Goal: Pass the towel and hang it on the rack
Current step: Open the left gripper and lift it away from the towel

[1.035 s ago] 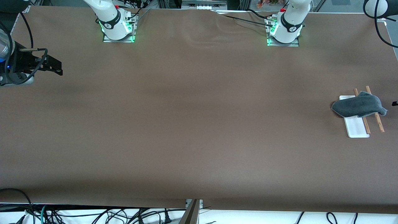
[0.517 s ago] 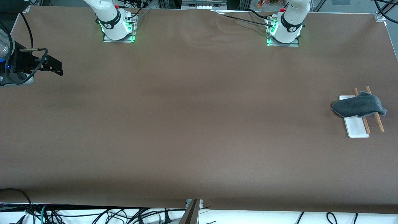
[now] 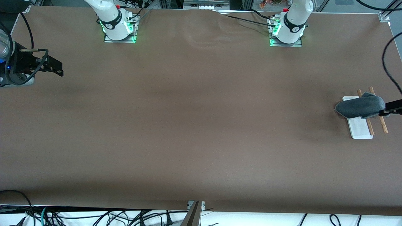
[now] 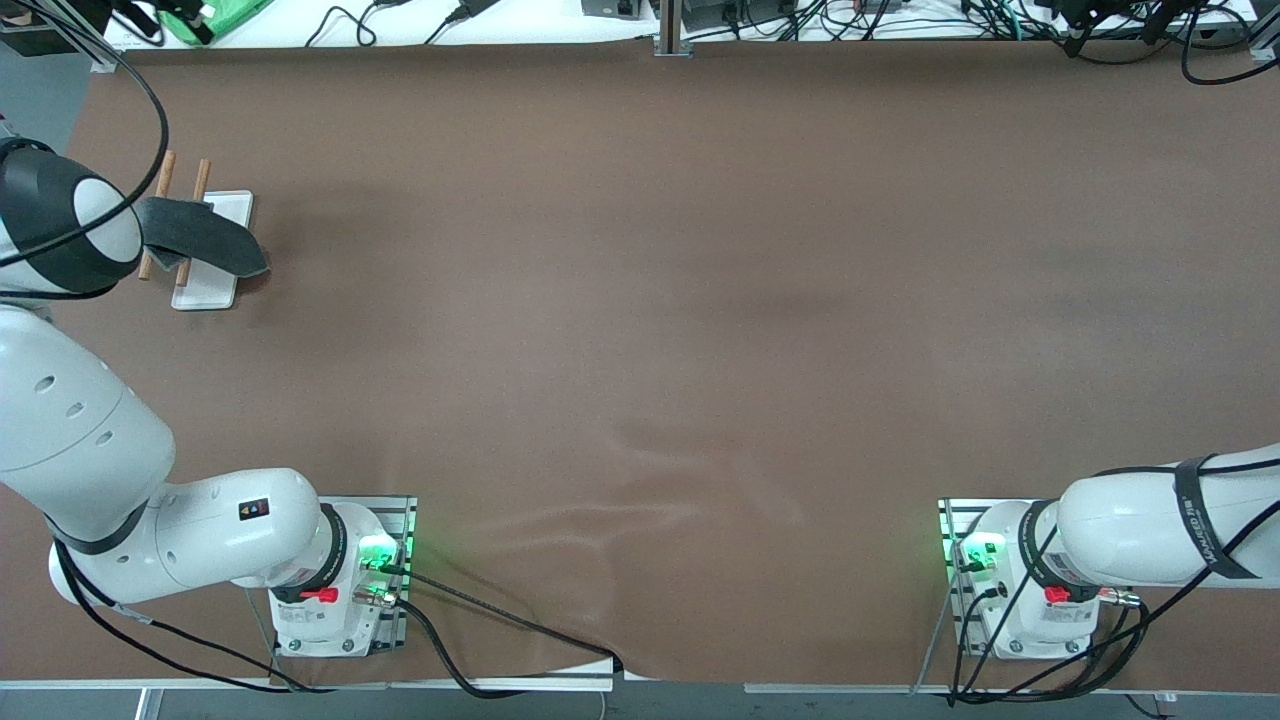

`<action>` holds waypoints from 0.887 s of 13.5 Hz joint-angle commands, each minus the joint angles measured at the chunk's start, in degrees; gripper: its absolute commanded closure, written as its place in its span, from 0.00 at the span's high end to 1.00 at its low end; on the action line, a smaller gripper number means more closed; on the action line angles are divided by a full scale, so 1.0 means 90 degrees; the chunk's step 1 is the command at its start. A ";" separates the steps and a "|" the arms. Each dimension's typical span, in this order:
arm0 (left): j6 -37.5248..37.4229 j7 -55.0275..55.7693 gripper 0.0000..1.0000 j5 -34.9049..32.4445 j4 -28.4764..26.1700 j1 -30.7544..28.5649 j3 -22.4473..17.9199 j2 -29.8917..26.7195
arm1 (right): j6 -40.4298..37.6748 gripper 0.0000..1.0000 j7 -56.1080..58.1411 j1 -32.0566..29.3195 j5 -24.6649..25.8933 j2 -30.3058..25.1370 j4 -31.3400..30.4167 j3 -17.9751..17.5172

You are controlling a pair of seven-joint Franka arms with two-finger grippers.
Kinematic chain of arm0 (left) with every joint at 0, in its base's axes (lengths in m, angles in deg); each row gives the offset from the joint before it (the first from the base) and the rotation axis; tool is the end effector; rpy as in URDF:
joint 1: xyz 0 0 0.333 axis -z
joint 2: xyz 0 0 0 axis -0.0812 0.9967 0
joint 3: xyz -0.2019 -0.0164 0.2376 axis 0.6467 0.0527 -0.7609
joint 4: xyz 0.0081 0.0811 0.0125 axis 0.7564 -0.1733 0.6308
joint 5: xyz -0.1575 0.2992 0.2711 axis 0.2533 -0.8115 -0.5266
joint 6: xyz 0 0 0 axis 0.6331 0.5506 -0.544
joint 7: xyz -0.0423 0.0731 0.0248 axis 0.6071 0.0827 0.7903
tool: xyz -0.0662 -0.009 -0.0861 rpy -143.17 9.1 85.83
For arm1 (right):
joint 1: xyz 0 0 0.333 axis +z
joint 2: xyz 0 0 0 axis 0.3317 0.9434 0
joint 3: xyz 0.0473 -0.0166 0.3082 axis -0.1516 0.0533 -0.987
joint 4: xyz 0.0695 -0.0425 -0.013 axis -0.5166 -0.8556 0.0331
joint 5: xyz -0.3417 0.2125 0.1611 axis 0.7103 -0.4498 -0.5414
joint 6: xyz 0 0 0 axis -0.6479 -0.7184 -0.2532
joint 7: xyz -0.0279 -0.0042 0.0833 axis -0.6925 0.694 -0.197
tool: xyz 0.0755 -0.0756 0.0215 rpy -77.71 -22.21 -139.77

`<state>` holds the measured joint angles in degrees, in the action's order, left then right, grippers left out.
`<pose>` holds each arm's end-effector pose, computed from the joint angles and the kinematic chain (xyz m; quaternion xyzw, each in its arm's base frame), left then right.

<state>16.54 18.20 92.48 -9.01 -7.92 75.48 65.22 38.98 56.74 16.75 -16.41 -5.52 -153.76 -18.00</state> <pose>0.6952 0.1554 0.5312 0.9940 -0.0930 -0.0291 0.0503 0.6042 0.0279 0.5946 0.9958 0.0675 -0.0565 0.0255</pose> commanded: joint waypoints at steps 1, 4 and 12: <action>0.0133 0.1478 1.00 -0.0141 -0.1416 0.0459 -0.0067 -0.1138 | -0.0014 1.00 -0.0018 -0.0030 0.0046 0.0084 0.0181 -0.0045; 0.0328 0.2565 1.00 -0.0383 -0.2305 0.0967 0.0089 -0.1948 | -0.0005 1.00 -0.0017 -0.0030 0.0046 0.0133 0.0231 -0.0045; 0.0690 0.2812 1.00 -0.0600 -0.3470 0.1036 0.0598 -0.2888 | -0.0005 1.00 -0.0017 -0.0030 0.0046 0.0133 0.0231 -0.0045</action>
<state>21.33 43.33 88.06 -38.06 1.09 81.01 40.75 39.24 56.74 16.75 -16.41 -4.93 -153.12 -18.00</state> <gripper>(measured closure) 0.000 0.000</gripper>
